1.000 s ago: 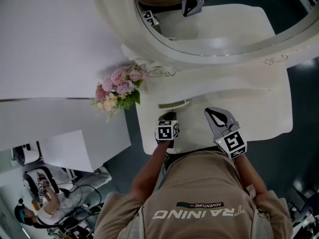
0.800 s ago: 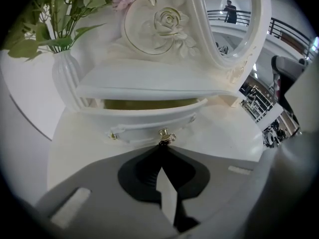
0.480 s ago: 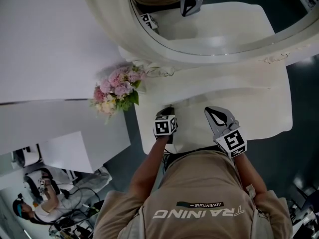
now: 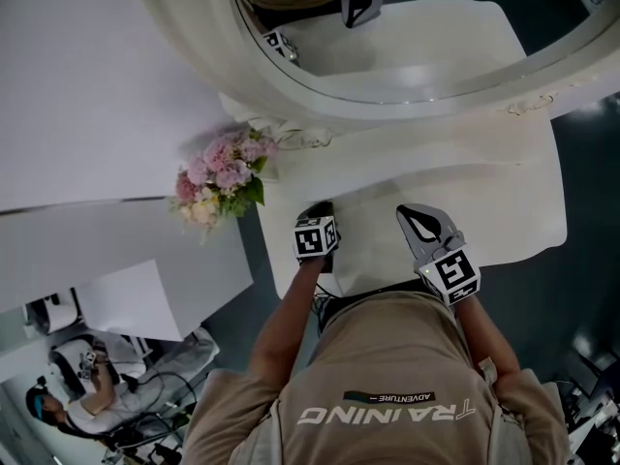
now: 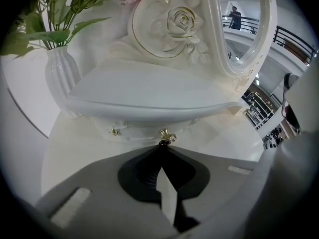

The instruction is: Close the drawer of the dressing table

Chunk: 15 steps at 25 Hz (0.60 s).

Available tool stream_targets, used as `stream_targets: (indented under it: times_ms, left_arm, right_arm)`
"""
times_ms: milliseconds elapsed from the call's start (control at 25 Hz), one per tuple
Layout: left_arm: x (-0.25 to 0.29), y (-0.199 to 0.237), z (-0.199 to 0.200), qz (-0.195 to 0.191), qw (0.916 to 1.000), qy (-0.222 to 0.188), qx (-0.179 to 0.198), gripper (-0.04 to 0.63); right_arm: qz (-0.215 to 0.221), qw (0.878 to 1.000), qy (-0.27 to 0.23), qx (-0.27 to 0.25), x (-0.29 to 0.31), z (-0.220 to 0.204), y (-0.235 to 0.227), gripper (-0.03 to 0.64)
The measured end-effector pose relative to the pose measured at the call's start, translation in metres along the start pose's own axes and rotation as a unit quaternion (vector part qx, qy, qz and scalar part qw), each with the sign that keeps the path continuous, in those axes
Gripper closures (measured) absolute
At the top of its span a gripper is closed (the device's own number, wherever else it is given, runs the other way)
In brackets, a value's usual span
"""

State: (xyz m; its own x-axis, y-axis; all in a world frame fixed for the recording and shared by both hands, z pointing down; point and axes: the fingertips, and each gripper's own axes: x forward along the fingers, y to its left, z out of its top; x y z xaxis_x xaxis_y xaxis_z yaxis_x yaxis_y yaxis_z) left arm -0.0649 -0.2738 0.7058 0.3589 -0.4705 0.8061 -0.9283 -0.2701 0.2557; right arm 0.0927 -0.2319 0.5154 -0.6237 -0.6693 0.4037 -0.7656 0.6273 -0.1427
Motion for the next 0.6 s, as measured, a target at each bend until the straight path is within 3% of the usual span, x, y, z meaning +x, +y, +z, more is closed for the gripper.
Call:
stream_targets:
  times_ms: [600]
  left_arm:
    - [-0.015,-0.009,-0.019,-0.006,0.9999,-0.012,-0.004,0.577]
  right_arm:
    - [-0.019,1.000,-0.004,0.010,-0.023,-0.009,0.003,0.614]
